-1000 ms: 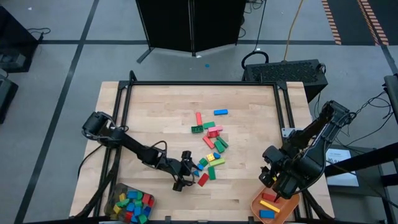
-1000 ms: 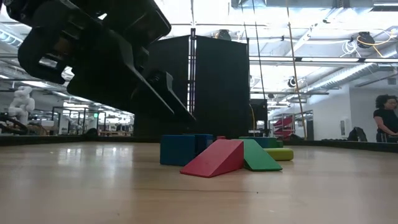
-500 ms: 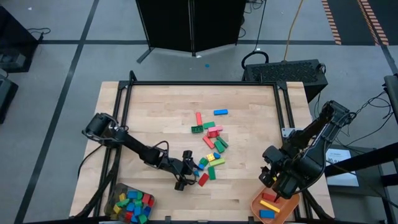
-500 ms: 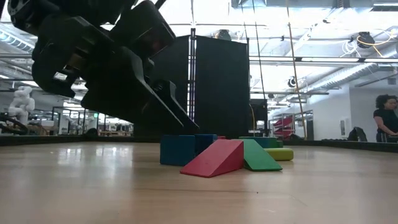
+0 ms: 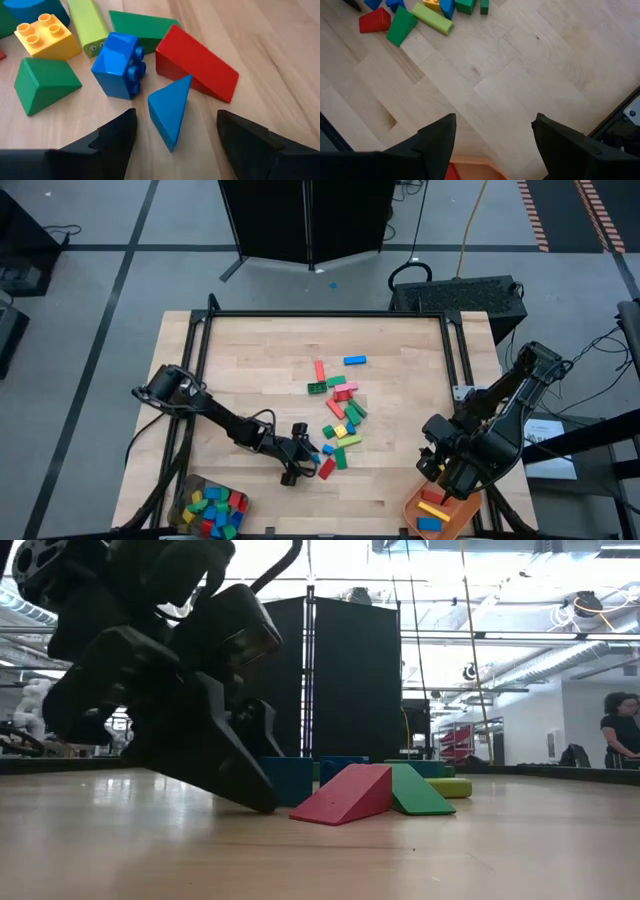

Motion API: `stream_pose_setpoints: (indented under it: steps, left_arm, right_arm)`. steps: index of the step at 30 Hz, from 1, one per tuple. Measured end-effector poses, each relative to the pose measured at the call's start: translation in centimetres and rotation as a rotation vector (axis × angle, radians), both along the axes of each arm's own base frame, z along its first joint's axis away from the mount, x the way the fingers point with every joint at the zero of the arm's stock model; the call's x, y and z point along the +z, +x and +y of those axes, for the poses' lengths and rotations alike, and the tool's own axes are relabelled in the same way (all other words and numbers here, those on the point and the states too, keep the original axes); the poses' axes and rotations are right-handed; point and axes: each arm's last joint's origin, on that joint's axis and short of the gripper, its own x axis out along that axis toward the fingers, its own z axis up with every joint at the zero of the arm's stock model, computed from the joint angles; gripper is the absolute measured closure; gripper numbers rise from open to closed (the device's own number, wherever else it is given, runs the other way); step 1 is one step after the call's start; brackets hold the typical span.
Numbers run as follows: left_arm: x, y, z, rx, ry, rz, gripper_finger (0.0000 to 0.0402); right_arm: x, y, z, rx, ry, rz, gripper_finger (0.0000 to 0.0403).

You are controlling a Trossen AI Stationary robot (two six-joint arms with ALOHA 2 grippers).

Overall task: Sort blocks by size
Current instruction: Put the blue triangular block into the black bin

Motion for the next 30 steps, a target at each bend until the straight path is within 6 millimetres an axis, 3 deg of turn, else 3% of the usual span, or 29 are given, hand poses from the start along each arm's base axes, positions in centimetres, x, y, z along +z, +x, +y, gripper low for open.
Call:
stream_pose_setpoints:
  steps: [6, 16, 22, 26, 30]
  left_arm:
    - [-0.4, 0.3, 0.0, 0.043, -0.007, -0.030, 0.0164]
    - [-0.3, 0.5, 0.6, 0.132, -0.084, -0.017, 0.0324]
    - [1.2, 0.2, 0.1, 0.133, -0.159, -0.023, 0.0330]
    - [3.5, -1.0, -0.6, 0.109, -0.158, 0.009, 0.0330]
    - [7.1, -3.7, -1.3, 0.037, -0.158, 0.080, 0.0330]
  right_arm:
    - [0.0, 0.0, 0.0, -0.002, 0.001, -0.001, 0.0147]
    - [0.0, 0.0, 0.0, -0.002, 0.001, 0.000, 0.0147]
    - [0.0, 0.0, 0.0, -0.003, 0.003, 0.002, 0.0147]
    - [0.0, 0.0, 0.0, -0.002, 0.003, 0.002, 0.0147]
    - [0.0, 0.0, 0.0, 0.000, 0.002, 0.002, 0.0147]
